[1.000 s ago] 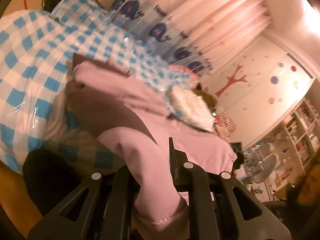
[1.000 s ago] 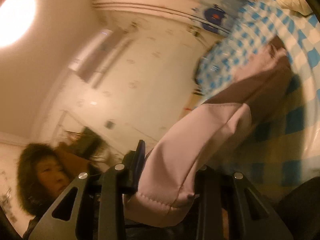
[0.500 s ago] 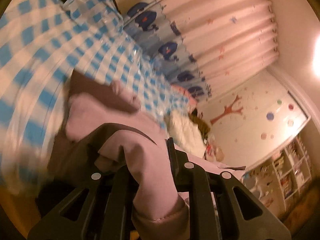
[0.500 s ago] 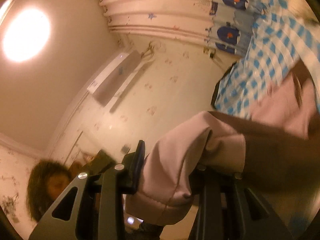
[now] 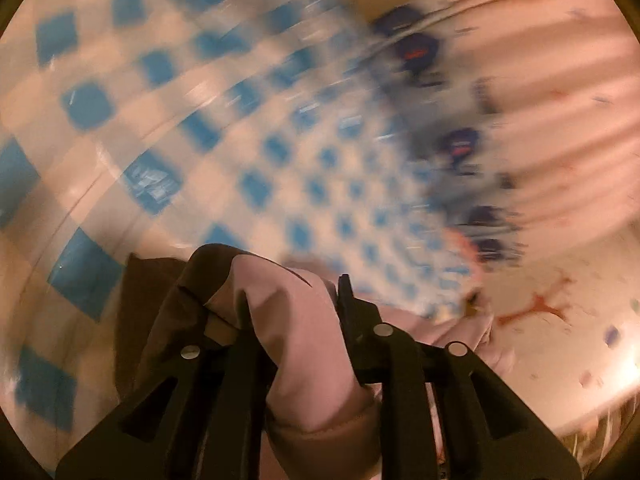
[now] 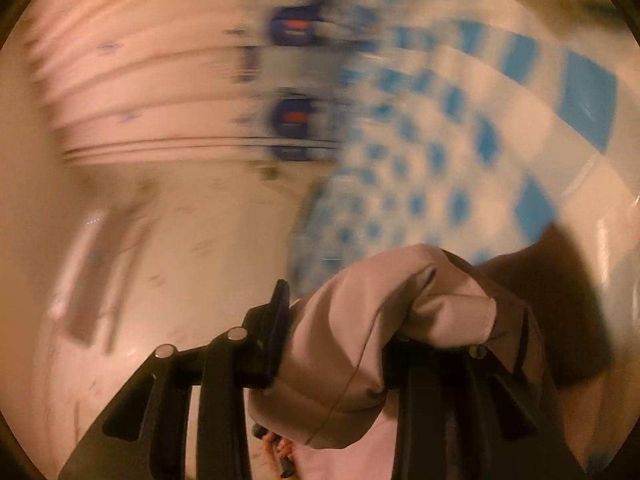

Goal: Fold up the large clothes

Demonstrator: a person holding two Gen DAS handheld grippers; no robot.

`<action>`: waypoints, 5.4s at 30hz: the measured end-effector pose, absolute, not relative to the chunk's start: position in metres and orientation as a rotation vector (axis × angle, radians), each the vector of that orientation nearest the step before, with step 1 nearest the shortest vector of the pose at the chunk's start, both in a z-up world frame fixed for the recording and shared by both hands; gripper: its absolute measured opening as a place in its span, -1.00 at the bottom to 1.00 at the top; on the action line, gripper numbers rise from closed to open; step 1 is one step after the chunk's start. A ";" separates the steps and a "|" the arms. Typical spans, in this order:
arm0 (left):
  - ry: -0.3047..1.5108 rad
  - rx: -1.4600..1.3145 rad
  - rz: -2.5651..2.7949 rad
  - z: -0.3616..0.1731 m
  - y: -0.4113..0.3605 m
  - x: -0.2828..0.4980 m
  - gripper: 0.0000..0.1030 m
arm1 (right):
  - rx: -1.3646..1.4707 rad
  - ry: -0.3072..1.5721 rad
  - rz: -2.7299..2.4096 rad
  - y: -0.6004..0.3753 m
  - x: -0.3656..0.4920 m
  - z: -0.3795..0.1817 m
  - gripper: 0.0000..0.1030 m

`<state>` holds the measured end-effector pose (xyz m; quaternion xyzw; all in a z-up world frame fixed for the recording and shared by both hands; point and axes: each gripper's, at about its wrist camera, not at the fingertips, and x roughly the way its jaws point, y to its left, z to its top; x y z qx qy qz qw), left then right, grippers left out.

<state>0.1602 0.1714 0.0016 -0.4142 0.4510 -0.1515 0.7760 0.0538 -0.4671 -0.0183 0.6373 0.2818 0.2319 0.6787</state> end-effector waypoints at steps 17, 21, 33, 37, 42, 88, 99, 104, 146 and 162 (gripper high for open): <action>0.944 -1.210 -0.436 0.048 0.244 0.143 0.57 | 1.495 0.482 0.444 -0.496 0.024 0.008 0.88; 0.892 -1.074 -0.362 0.085 0.230 0.141 0.79 | 1.252 0.591 0.479 -0.437 0.054 0.055 0.88; 1.085 -0.379 -0.547 -0.015 0.027 0.192 0.48 | 0.393 1.061 0.196 -0.301 0.190 -0.021 0.86; 1.109 -0.578 -0.548 -0.052 0.062 0.219 -0.38 | 0.598 0.997 0.178 -0.355 0.195 -0.048 0.74; 1.086 -0.513 -0.480 -0.036 0.073 0.192 -0.29 | 0.535 0.984 0.157 -0.343 0.174 -0.030 0.77; 0.763 -0.314 -0.072 -0.028 0.103 0.100 0.78 | -0.001 0.971 0.347 -0.178 0.127 -0.019 0.89; 0.762 -0.323 -0.067 -0.027 0.106 0.093 0.81 | 0.046 0.783 0.141 -0.275 0.053 0.046 0.87; 0.754 -0.284 -0.047 -0.027 0.096 0.089 0.81 | 0.210 0.941 0.097 -0.331 0.064 -0.013 0.86; 0.883 -1.000 -0.421 -0.057 0.162 -0.090 0.81 | 1.009 0.922 0.885 -0.120 -0.075 0.006 0.88; 0.739 -0.943 -0.152 -0.070 0.131 -0.017 0.47 | 0.616 0.785 0.872 -0.182 -0.086 0.089 0.89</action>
